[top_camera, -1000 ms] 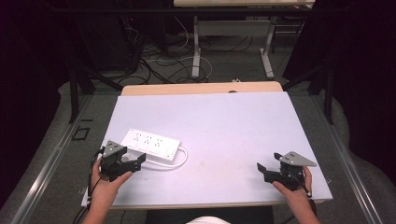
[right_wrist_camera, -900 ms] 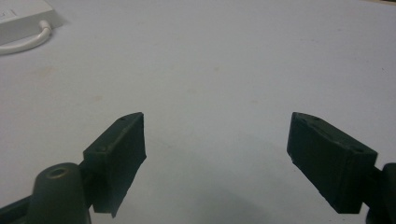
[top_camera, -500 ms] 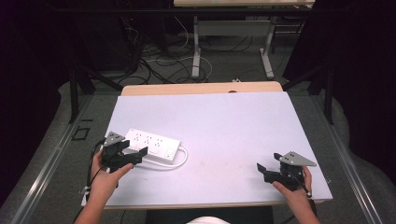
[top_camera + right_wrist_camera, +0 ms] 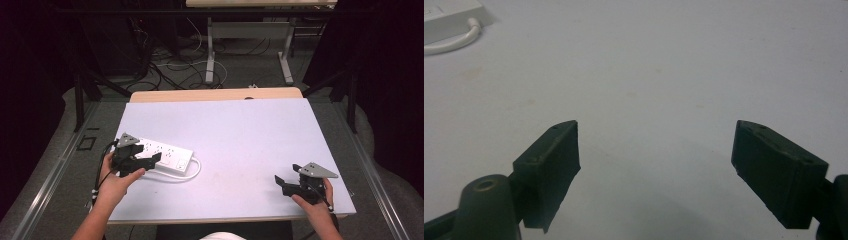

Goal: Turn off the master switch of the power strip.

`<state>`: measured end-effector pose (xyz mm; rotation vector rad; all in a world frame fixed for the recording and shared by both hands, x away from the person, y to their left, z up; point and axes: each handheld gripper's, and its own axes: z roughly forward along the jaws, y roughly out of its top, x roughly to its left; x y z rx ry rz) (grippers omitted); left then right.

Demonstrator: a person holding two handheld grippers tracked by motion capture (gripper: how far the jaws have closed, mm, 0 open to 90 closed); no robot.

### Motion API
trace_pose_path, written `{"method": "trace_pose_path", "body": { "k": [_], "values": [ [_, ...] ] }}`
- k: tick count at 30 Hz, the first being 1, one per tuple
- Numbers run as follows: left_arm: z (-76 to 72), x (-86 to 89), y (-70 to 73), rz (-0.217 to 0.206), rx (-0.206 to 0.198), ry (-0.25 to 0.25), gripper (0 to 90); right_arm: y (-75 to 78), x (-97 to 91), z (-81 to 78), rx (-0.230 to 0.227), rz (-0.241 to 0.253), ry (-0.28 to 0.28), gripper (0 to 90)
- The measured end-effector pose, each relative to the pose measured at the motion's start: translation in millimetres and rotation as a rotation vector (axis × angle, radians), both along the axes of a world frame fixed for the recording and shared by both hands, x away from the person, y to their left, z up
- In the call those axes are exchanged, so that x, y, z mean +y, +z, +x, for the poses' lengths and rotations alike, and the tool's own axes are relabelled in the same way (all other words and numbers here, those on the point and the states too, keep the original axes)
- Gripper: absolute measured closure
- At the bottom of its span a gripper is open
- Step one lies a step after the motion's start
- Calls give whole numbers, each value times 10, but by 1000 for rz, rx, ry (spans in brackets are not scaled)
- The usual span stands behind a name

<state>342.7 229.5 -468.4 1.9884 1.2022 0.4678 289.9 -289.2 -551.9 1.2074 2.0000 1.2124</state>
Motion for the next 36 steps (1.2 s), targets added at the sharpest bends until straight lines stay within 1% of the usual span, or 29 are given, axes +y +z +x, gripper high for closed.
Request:
{"method": "trace_pose_path", "body": {
  "k": [1, 2, 3, 4, 6, 7, 9, 10, 11, 12, 13, 14, 15, 17, 18, 19, 20, 21, 24, 25, 26, 27, 28, 29, 30, 34, 36],
  "values": [
    [8, -17, 1, -4, -9, 5, 269, 2, 2, -6, 6, 1, -6, 185],
    [15, -17, 21, 5, 8, -8, 274, 2, 1, -4, 4, -1, -3, 185],
    [21, -41, 14, -9, 4, 4, 281, -3, 1, 1, -1, -1, 1, 185],
    [35, -45, 23, 1, 3, -4, 286, -1, -2, 2, 4, 0, 10, 185],
    [50, -67, 42, 2, 20, -6, 296, -5, -2, 2, 5, 0, 9, 185],
    [58, -80, 49, -7, 26, -8, 309, -6, -3, 5, 4, -2, 11, 185],
    [70, -103, 69, -10, 30, -10, 327, -6, -2, 5, 6, -1, 11, 185],
    [77, -113, 82, -8, 36, -13, 345, -6, -3, 5, 5, -2, 12, 185],
    [85, -121, 90, -9, 38, -19, 355, -4, 1, -3, 13, 6, 5, 185],
    [88, -134, 100, -9, 45, -19, 363, -7, 2, 0, 5, 5, 0, 184],
    [94, -144, 115, 1, 52, -24, 394, -5, -5, 0, 10, 4, 6, 184],
    [102, -155, 123, -2, 54, -27, 408, -7, -11, 5, 11, 3, 8, 184],
    [106, -165, 135, -8, 61, -30, 408, -7, -11, 5, 11, 3, 8, 184],
    [119, -177, 167, 0, 59, -34, 425, -9, -11, 6, 12, 2, 9, 184],
    [121, -185, 182, -3, 66, -32, 437, -7, -8, 0, 17, 4, 4, 184],
    [126, -193, 193, -6, 73, -31, 454, -6, -11, 5, 12, -4, 11, 184],
    [135, -194, 202, -3, 75, -40, 477, -9, -7, 6, 8, -2, 8, 184],
    [139, -201, 209, -2, 81, -39, 477, -9, -7, 6, 8, -2, 8, 184],
    [156, -219, 226, 8, 100, -40, 522, -10, -10, 4, 13, 1, 11, 184],
    [163, -227, 230, 6, 101, -41, 549, -11, -11, 4, 17, 3, 9, 184],
    [168, -234, 231, 4, 107, -41, 549, -11, -11, 4, 17, 3, 9, 184],
    [172, -245, 236, 3, 117, -41, 568, -12, -13, 5, 17, 3, 9, 184],
    [179, -251, 238, 5, 117, -44, 579, -12, -13, 5, 18, 3, 9, 184],
    [181, -256, 250, 2, 141, -50, 597, -12, -11, 3, 19, 2, 5, 184],
    [184, -268, 249, 2, 137, -43, 620, -13, -11, 3, 18, 2, 6, 184],
    [192, -298, 269, 0, 152, -40, 701, -16, -10, 5, 18, 4, 11, 184],
    [201, -317, 265, -2, 158, -43, 715, -16, -11, 5, 19, 4, 11, 184]
  ]
}}
